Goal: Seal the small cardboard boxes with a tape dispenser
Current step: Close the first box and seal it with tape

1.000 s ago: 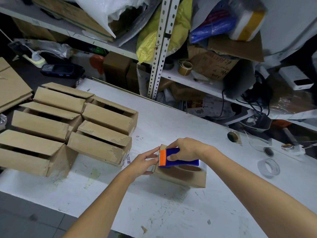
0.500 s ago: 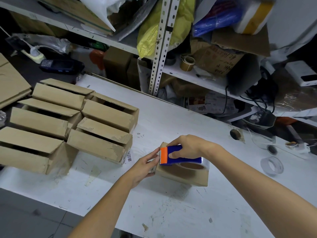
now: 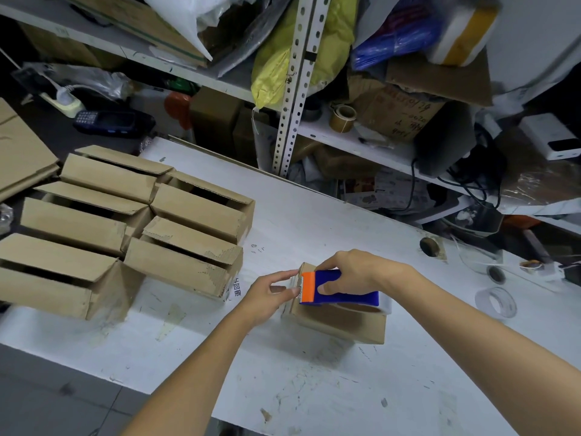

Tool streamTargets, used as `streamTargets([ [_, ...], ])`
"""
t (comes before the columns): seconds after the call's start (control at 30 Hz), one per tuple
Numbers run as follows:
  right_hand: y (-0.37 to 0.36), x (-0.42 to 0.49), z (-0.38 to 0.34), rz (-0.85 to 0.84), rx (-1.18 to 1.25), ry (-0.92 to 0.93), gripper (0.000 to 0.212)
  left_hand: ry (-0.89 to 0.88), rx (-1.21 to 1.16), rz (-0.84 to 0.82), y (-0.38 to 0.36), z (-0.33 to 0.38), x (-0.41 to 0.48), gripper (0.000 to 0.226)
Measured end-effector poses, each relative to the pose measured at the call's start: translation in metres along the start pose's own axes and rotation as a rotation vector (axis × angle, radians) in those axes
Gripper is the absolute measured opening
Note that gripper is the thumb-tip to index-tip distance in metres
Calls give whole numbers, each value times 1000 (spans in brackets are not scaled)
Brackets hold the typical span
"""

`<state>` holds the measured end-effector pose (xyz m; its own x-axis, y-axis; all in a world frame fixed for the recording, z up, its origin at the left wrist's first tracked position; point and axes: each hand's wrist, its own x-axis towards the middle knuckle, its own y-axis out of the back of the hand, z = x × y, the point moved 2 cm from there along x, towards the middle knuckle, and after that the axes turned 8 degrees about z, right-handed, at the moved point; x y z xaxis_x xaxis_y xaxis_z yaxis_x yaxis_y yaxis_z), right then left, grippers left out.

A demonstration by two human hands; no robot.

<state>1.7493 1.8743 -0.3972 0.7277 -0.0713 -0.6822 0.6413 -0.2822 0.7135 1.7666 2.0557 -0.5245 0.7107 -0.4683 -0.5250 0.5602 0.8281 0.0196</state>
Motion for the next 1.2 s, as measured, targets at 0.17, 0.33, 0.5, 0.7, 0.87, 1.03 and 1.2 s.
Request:
streamTargets([
  [0.17, -6, -3, 0, 11, -45, -5, 51, 66, 10, -17, -8, 2, 5, 54],
  [0.33, -4, -3, 0, -2, -19, 1, 51, 119, -26, -72, -11, 4, 10, 48],
  [0.5, -4, -3, 1, 1, -13, 11, 51, 103, 22, -102, -9, -4, 9, 60],
  [0.7, -4, -3, 2, -4, -1, 16, 52, 128, -31, -114, -12, -12, 6, 64],
  [0.87, -2, -4, 3, -18, -23, 25, 52, 110, -39, -90, -12, -10, 5, 62],
  [1.03, 0, -6, 12, -30, 20, 5, 54, 78, -41, -38, -16, -9, 1, 62],
  [1.2, -3, -10, 27, -18, 84, -40, 57, 20, -24, 22, -15, -5, 2, 52],
])
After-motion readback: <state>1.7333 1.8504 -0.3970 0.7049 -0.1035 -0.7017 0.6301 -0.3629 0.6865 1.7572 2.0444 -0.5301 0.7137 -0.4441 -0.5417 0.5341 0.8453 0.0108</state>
